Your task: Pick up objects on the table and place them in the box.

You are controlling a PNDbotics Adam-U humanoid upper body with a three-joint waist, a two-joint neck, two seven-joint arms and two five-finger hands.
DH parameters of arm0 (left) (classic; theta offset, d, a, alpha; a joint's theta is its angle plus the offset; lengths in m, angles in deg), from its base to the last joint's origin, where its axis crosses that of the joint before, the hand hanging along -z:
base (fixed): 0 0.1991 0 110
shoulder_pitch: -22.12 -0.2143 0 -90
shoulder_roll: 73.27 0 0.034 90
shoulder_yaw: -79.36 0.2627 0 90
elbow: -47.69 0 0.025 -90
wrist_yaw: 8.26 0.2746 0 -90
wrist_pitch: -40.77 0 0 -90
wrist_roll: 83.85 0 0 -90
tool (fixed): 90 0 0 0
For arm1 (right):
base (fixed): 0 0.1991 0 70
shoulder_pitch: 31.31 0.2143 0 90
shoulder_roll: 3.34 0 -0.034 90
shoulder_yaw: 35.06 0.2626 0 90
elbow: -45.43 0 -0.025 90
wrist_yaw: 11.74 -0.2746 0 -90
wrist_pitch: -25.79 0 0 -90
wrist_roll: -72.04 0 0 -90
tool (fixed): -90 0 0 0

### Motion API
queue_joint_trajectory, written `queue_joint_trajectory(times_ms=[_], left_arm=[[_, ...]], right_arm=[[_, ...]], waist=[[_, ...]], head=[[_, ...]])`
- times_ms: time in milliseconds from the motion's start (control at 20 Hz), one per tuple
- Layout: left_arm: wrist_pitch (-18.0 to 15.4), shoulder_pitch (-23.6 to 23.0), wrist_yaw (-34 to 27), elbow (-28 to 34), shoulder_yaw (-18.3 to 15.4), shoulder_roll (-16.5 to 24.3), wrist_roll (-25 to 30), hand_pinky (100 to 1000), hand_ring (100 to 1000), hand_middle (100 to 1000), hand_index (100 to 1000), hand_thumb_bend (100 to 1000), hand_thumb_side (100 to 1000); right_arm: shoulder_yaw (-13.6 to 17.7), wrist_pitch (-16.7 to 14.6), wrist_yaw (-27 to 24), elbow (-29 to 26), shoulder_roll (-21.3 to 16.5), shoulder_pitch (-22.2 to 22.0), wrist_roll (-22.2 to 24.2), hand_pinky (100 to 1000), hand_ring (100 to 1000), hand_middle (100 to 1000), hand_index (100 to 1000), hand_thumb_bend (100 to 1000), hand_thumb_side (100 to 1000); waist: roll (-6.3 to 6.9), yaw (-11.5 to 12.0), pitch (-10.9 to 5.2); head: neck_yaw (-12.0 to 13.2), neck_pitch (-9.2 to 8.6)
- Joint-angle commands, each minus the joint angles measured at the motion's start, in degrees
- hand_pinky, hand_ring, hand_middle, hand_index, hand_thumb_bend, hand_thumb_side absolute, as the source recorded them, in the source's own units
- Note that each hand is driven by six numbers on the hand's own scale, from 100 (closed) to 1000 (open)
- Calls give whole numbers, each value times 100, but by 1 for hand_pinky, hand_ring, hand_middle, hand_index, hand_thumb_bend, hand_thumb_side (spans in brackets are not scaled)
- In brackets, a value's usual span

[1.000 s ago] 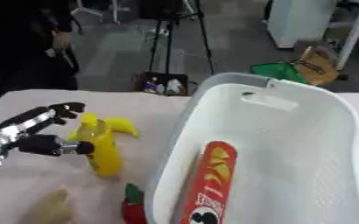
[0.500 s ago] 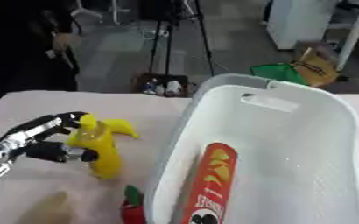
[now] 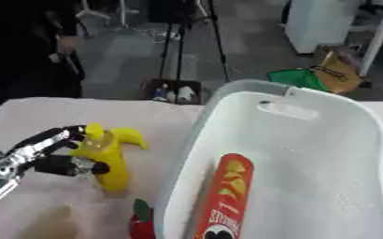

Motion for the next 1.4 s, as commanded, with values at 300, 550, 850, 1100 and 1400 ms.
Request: queue_joint_trajectory(times_ms=[300,550,850,1100,1400], left_arm=[[-174,35,-277,-168,1,-16,-357,899,908,863,935,1000,581],[-271,38,-368,-249,58,-77,-443,881,905,859,934,1000,579],[-433,71,-388,-293,93,-130,-372,835,885,834,933,1000,594],[-598,72,-526,-319,127,-168,-273,820,885,831,934,1000,590],[-654,102,-597,-376,149,-212,-287,794,865,804,913,1000,594]], right_arm=[[3,-29,-34,-97,-55,74,-3,726,535,527,657,100,708],[-6,-38,-38,-97,-51,78,-3,726,535,527,657,100,708],[-12,-36,-47,-97,-44,82,-3,727,536,527,656,100,709],[-2,-2,-58,-97,-33,88,-3,728,535,526,655,100,709],[4,10,-69,-97,-29,88,-3,728,536,527,654,100,707]], waist=[[-20,0,-65],[-31,-8,-57],[-31,-3,-52],[-28,-11,-46],[-29,-22,-46]], head=[[-3,-102],[-8,-112],[-9,-130],[-14,-143],[-3,-155]])
